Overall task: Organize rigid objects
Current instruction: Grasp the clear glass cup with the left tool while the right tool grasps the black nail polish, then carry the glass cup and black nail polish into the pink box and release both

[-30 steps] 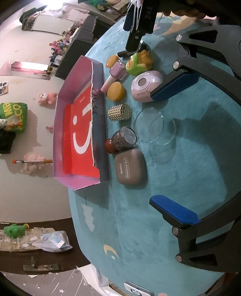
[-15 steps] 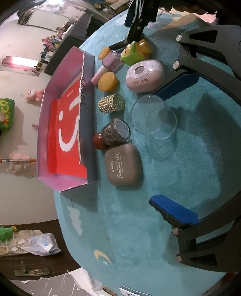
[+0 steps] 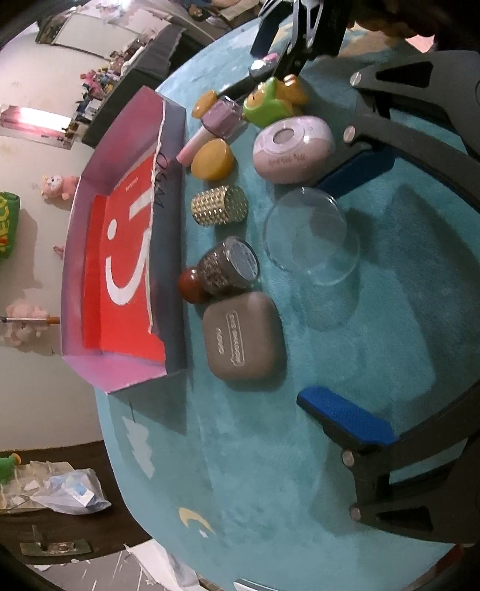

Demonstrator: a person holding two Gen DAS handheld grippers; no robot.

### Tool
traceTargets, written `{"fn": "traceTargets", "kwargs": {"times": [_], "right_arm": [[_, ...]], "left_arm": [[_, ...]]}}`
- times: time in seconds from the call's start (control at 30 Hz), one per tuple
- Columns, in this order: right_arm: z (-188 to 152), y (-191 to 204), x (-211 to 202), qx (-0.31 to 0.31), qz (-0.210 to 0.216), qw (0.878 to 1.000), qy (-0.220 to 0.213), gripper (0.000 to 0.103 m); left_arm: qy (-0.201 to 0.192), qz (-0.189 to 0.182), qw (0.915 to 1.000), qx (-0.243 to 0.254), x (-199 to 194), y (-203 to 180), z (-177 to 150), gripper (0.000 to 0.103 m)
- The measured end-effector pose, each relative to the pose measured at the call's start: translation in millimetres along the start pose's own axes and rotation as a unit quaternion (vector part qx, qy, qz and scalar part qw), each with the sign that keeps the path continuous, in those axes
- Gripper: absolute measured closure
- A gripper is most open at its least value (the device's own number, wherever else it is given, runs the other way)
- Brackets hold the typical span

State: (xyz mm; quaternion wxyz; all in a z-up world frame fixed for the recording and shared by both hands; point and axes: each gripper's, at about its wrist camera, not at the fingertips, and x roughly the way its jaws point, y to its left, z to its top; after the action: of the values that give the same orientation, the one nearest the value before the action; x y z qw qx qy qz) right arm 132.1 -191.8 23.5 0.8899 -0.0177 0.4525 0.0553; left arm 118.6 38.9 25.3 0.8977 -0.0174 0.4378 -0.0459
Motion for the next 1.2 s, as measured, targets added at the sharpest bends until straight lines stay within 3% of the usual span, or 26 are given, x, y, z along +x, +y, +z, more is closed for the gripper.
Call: {"fn": "traceTargets", "kwargs": {"times": [0.13, 0.17, 0.27, 0.37, 0.87, 1.07, 1.2], "right_arm": [[1.4, 6.4, -2.0, -0.022, 0.013, 1.000, -0.011, 0.029], [2.3, 7.0, -2.4, -0.026, 0.016, 0.999, -0.014, 0.039], [1.9, 7.5, -3.9, -0.031, 0.032, 0.999, -0.018, 0.053], [0.8, 5.6, -6.7, -0.031, 0.059, 0.998, -0.020, 0.065], [-0.7, 1.5, -19.9, -0.027, 0.073, 0.996, -0.040, 0.065], [19.8, 0.4, -34.6, -0.034, 0.078, 0.994, -0.068, 0.065], [54.9, -0.7, -41.2, -0.048, 0.077, 0.991, -0.098, 0.065]], "left_arm": [[-0.005, -0.009, 0.9999, 0.009, -1.6, -6.6, 1.9, 0.033], [-0.006, -0.012, 0.9999, 0.008, -2.4, -7.6, 2.0, 0.042], [-0.010, -0.031, 0.9994, 0.004, -6.0, -11.4, 3.1, 0.066], [-0.019, -0.030, 0.9993, 0.009, -11.4, -15.7, 4.2, 0.065], [-0.037, -0.031, 0.9987, 0.015, -25.4, -15.4, 11.3, 0.065], [-0.060, -0.045, 0.9970, 0.019, -36.2, -11.6, 42.3, 0.065], [-0.066, -0.058, 0.9958, 0.025, -32.8, -10.1, 79.4, 0.065]]}}
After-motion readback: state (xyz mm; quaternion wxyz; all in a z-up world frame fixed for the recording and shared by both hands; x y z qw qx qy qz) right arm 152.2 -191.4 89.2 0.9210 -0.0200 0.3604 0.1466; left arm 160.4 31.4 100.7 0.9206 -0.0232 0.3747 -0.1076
